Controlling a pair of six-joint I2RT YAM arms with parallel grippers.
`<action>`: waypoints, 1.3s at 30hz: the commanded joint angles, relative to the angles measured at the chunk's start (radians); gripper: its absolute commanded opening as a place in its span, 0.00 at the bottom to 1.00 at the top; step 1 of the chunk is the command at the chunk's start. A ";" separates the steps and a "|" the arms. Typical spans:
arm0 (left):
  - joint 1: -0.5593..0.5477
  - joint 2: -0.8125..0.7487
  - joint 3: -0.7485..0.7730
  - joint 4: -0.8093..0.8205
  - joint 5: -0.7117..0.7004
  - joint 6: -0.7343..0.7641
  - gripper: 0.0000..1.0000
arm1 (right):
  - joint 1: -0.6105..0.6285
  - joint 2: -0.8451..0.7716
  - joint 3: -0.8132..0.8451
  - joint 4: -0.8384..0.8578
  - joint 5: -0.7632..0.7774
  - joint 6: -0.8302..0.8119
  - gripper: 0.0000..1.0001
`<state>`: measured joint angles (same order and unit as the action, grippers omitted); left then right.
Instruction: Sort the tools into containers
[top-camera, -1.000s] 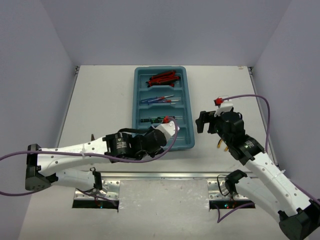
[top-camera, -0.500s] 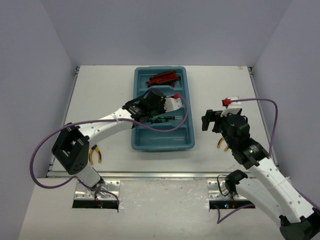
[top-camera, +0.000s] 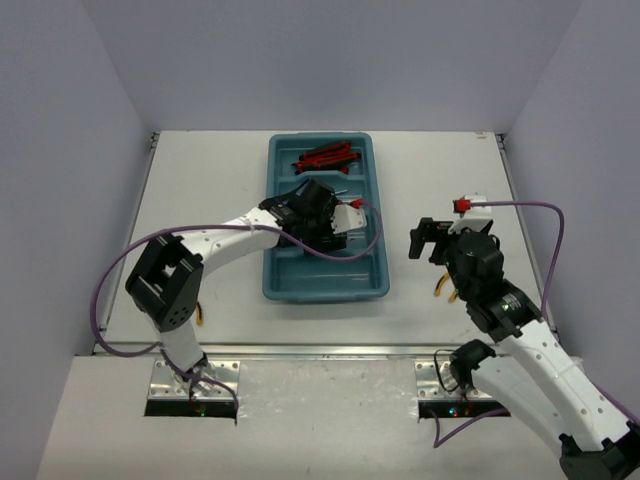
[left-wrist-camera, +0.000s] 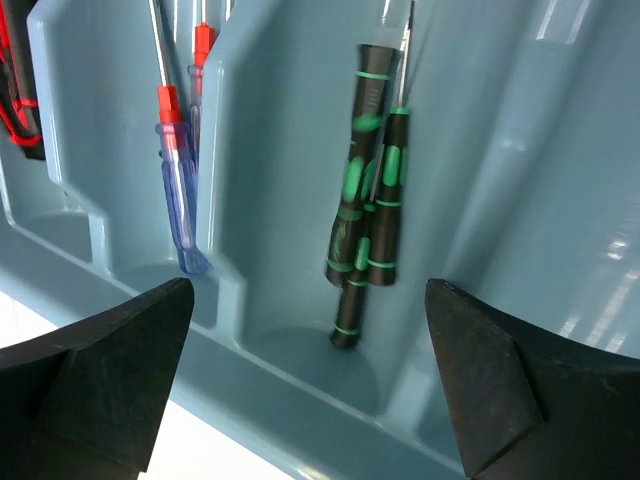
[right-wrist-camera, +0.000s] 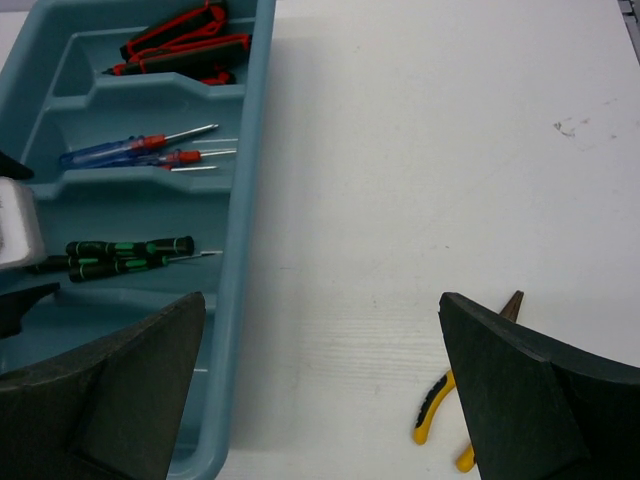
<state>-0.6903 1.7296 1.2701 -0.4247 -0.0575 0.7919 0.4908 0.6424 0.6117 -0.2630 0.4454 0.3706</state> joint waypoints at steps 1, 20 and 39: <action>0.008 -0.151 0.061 0.018 0.031 -0.091 1.00 | 0.000 0.039 0.008 0.041 0.040 0.006 0.99; 0.034 -0.949 -0.287 -0.160 -0.374 -1.111 1.00 | -0.383 0.610 0.145 -0.353 -0.127 0.240 0.99; 0.033 -1.085 -0.540 -0.083 -0.311 -1.118 1.00 | -0.385 0.939 0.077 -0.170 -0.202 0.268 0.40</action>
<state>-0.6613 0.6433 0.7318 -0.5809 -0.4131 -0.3129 0.1070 1.5271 0.7036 -0.4834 0.2278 0.6300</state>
